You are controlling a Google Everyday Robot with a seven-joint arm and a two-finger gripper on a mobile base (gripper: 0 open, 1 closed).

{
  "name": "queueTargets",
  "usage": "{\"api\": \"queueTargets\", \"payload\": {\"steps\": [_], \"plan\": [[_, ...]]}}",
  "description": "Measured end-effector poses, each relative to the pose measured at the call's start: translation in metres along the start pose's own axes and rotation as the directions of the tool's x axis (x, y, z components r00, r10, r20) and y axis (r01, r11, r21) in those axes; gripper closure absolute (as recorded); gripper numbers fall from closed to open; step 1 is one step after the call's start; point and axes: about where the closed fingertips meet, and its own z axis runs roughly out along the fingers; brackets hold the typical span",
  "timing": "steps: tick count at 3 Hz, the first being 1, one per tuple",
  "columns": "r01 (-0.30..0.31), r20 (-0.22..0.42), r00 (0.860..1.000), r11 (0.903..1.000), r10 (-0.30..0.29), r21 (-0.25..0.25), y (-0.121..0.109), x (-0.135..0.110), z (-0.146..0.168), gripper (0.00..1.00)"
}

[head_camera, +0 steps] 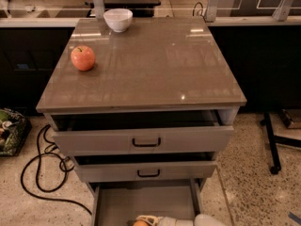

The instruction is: Pick orange from bottom drawer and place on counter

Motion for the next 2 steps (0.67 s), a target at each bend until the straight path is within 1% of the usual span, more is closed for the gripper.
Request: {"api": "queueTargets", "payload": {"steps": [1,2], "plan": [[0.04,0.002,0.999,0.9947,-0.04,0.095,0.018,-0.035,-0.032,1.0],[0.065,0.009,0.998,0.9813,-0.068,0.181,0.033,-0.062,-0.06,1.0]]}}
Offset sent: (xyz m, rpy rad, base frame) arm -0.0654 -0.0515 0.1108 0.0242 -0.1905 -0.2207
